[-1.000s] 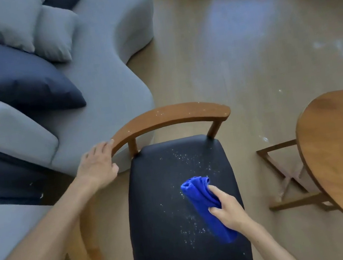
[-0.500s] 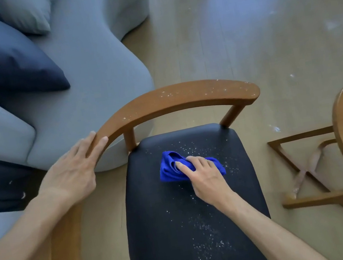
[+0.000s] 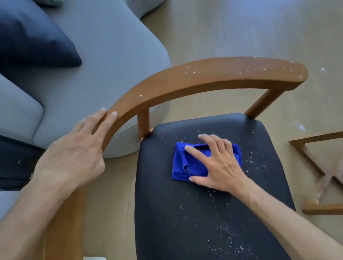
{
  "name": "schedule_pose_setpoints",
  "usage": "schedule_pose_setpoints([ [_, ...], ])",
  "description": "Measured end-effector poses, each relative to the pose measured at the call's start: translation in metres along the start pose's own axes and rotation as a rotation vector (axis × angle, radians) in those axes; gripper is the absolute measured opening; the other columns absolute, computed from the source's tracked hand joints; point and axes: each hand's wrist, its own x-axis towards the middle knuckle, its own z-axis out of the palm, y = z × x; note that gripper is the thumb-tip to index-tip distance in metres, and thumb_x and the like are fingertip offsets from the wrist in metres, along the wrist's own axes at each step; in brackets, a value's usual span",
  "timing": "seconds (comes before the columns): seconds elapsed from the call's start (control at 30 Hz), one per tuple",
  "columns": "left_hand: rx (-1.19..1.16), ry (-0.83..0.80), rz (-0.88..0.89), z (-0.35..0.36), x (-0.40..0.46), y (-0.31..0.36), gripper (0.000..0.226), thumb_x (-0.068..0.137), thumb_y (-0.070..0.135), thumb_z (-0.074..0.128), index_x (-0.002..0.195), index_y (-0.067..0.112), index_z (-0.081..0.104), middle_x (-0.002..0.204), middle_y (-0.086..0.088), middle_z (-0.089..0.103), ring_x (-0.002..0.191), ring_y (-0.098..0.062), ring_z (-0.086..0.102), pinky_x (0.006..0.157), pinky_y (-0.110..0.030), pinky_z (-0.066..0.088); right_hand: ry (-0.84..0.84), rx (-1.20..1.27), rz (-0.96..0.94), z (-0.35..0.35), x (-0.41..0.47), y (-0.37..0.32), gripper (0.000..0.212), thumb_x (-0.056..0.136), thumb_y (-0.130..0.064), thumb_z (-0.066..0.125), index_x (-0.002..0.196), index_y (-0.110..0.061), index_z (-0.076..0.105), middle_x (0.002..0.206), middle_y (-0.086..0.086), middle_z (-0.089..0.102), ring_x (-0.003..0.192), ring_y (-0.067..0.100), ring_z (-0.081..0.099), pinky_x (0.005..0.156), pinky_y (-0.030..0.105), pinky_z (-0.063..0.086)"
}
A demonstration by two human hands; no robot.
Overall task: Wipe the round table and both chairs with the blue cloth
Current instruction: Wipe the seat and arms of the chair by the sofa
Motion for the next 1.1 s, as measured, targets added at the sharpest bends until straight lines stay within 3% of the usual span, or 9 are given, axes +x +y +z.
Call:
schedule_pose_setpoints([
  [0.13,-0.030,0.001,-0.030,-0.001,0.000,0.000,0.077,0.095,0.020,0.041,0.152,0.035,-0.008,0.161,0.012,-0.003,0.145,-0.015,0.020,0.100,-0.041,0.047,-0.198,0.011,0.036,-0.003,0.005,0.008,0.106,0.066,-0.076,0.059,0.151,-0.024,0.024,0.141,0.007,0.041,0.132,0.029,0.036,0.111,0.047,0.023],
  [0.3,-0.043,-0.004,-0.042,-0.002,-0.002,0.001,0.077,0.095,0.020,0.041,0.152,0.036,-0.008,0.161,0.013,-0.003,0.146,-0.013,0.016,0.102,-0.041,0.045,-0.072,-0.051,0.003,0.007,-0.014,-0.008,0.087,0.071,-0.061,0.066,0.136,-0.006,0.051,0.116,0.014,0.058,0.098,0.032,0.058,0.082,0.042,0.048],
  [0.43,-0.036,0.001,-0.042,-0.001,-0.002,0.001,0.077,0.096,0.021,0.041,0.152,0.036,-0.009,0.161,0.012,-0.003,0.146,-0.014,0.017,0.101,-0.040,0.047,0.033,-0.098,-0.118,0.021,-0.023,0.001,0.077,0.072,-0.062,0.061,0.132,-0.014,0.056,0.121,0.017,0.056,0.106,0.037,0.055,0.087,0.048,0.045],
  [0.57,-0.048,0.010,-0.047,-0.001,-0.002,0.000,0.078,0.095,0.020,0.043,0.152,0.036,-0.007,0.161,0.012,-0.001,0.146,-0.014,0.017,0.099,-0.041,0.049,0.000,-0.143,-0.030,0.029,-0.028,-0.005,0.078,0.075,-0.068,0.055,0.137,-0.021,0.051,0.124,0.017,0.055,0.101,0.036,0.054,0.083,0.047,0.045],
  [0.67,-0.052,0.019,-0.053,0.001,-0.002,0.000,0.078,0.093,0.019,0.045,0.153,0.036,-0.002,0.161,0.012,0.003,0.145,-0.015,0.021,0.094,-0.042,0.050,0.047,-0.113,0.058,0.030,-0.030,-0.020,0.063,0.078,-0.052,0.063,0.131,-0.019,0.057,0.116,0.016,0.058,0.091,0.034,0.055,0.073,0.043,0.045],
  [0.77,-0.042,0.025,-0.056,0.002,-0.002,-0.001,0.079,0.093,0.019,0.046,0.153,0.036,-0.002,0.161,0.013,0.004,0.144,-0.015,0.022,0.091,-0.042,0.051,0.130,0.022,0.033,0.039,-0.068,-0.045,0.062,0.067,-0.029,0.070,0.126,-0.016,0.059,0.110,0.015,0.057,0.082,0.034,0.054,0.068,0.040,0.044],
  [0.9,-0.051,0.015,-0.060,0.002,-0.002,-0.001,0.078,0.094,0.020,0.045,0.152,0.037,-0.004,0.161,0.013,0.002,0.144,-0.015,0.021,0.091,-0.043,0.050,0.004,0.115,-0.287,0.051,-0.153,-0.096,0.046,0.067,-0.017,0.059,0.113,-0.021,0.065,0.100,0.012,0.058,0.076,0.030,0.057,0.068,0.037,0.048],
  [0.97,-0.042,0.017,-0.053,0.003,-0.002,-0.001,0.078,0.094,0.020,0.044,0.152,0.037,-0.005,0.161,0.013,0.001,0.144,-0.016,0.022,0.090,-0.043,0.050,-0.082,0.151,-0.302,0.047,-0.161,-0.098,0.045,0.064,-0.020,0.059,0.108,-0.024,0.067,0.094,0.008,0.063,0.076,0.028,0.060,0.072,0.035,0.051],
  [1.1,-0.056,0.025,-0.055,0.004,0.000,-0.002,0.079,0.092,0.019,0.047,0.152,0.037,-0.002,0.161,0.012,0.004,0.143,-0.017,0.025,0.087,-0.045,0.051,-0.182,0.138,-0.353,0.030,-0.143,-0.084,0.057,0.058,-0.020,0.063,0.114,-0.023,0.063,0.093,0.003,0.062,0.068,0.022,0.053,0.061,0.030,0.046],
])
